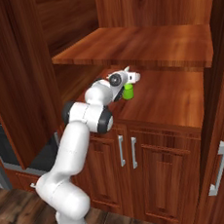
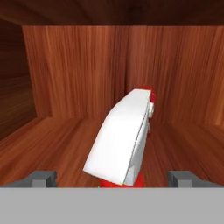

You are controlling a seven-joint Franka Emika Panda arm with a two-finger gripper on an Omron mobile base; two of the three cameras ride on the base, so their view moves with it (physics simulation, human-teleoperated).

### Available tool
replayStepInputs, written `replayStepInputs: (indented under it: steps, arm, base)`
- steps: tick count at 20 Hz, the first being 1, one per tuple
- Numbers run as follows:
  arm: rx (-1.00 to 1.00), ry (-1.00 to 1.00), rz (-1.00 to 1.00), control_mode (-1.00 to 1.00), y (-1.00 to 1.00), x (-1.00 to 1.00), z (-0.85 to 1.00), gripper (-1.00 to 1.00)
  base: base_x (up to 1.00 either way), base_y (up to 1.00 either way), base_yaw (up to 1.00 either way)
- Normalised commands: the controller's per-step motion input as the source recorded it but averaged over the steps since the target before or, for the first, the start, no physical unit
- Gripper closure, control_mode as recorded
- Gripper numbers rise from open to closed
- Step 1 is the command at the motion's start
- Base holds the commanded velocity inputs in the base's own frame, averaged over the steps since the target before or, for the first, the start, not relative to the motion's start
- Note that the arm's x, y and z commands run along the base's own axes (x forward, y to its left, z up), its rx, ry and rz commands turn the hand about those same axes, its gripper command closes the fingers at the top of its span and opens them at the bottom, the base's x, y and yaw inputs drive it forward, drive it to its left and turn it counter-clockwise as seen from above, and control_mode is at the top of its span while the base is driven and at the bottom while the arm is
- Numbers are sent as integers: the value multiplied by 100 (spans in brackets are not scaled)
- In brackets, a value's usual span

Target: Move the cutting board and knife to the sink. Then move spray from the cabinet to the counter.

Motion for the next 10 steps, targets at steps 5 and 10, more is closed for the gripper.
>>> replayStepInputs:
  steps: [5,10]
  arm:
    - [0,0,0,-100,0,23,-1,-100]
    - [0,0,0,-100,0,22,-5,-100]
  base:
    - [0,0,0]
    - [0,0,0]
